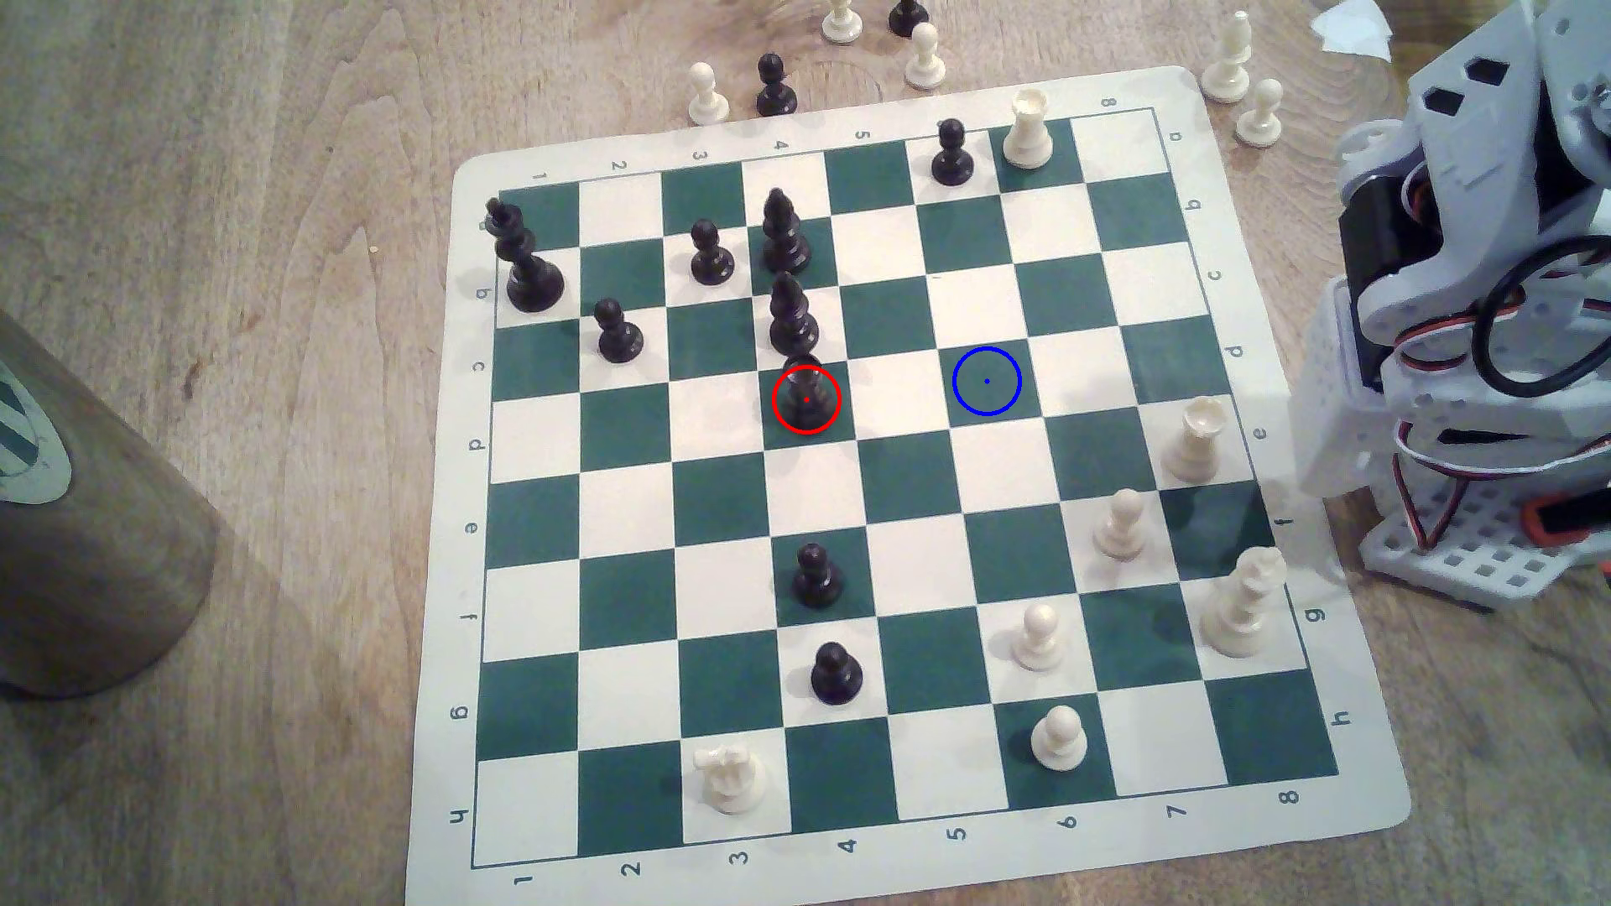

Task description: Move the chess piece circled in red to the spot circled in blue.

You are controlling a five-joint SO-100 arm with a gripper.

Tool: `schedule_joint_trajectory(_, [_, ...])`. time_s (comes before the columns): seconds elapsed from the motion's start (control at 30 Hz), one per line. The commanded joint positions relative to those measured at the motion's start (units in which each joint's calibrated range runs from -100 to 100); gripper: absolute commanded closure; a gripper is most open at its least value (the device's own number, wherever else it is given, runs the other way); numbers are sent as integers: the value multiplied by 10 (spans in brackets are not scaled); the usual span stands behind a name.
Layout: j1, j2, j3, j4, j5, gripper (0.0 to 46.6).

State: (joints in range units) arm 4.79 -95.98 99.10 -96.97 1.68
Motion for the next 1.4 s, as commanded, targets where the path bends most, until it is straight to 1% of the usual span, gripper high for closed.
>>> schedule_joint_trajectory(0.0, [-18, 1, 1, 68, 1, 465])
schedule_joint_trajectory(0.2, [-19, 1, -68, 292, 0, 465])
schedule_joint_trajectory(0.23, [-17, 1, -84, 357, 0, 465])
schedule_joint_trajectory(0.33, [-15, 1, -112, 468, -1, 465])
schedule_joint_trajectory(0.4, [-14, 1, -147, 585, -2, 465])
schedule_joint_trajectory(0.5, [-13, 1, -186, 649, -2, 465])
schedule_joint_trajectory(0.53, [-8, 2, -227, 703, -2, 465])
schedule_joint_trajectory(0.63, [7, 2, -284, 811, -2, 465])
schedule_joint_trajectory(0.67, [21, 3, -316, 889, -2, 465])
schedule_joint_trajectory(0.77, [35, 3, -355, 971, -2, 465])
schedule_joint_trajectory(0.8, [46, 3, -383, 1022, -2, 465])
schedule_joint_trajectory(0.87, [60, 3, -408, 1095, -2, 438])
schedule_joint_trajectory(0.9, [67, 3, -417, 1138, -3, 445])
schedule_joint_trajectory(0.93, [68, 3, -421, 1173, -3, 464])
schedule_joint_trajectory(0.97, [68, 3, -421, 1222, -13, 464])
schedule_joint_trajectory(1.07, [64, 6, -421, 1314, -13, 464])
schedule_joint_trajectory(1.1, [50, 30, -436, 1375, -13, 464])
schedule_joint_trajectory(1.17, [28, 56, -447, 1428, -13, 464])
schedule_joint_trajectory(1.23, [10, 77, -441, 1456, -22, 464])
schedule_joint_trajectory(1.27, [4, 113, -439, 1478, -35, 464])
schedule_joint_trajectory(1.3, [3, 134, -442, 1489, -40, 464])
schedule_joint_trajectory(1.37, [3, 181, -453, 1504, -61, 464])
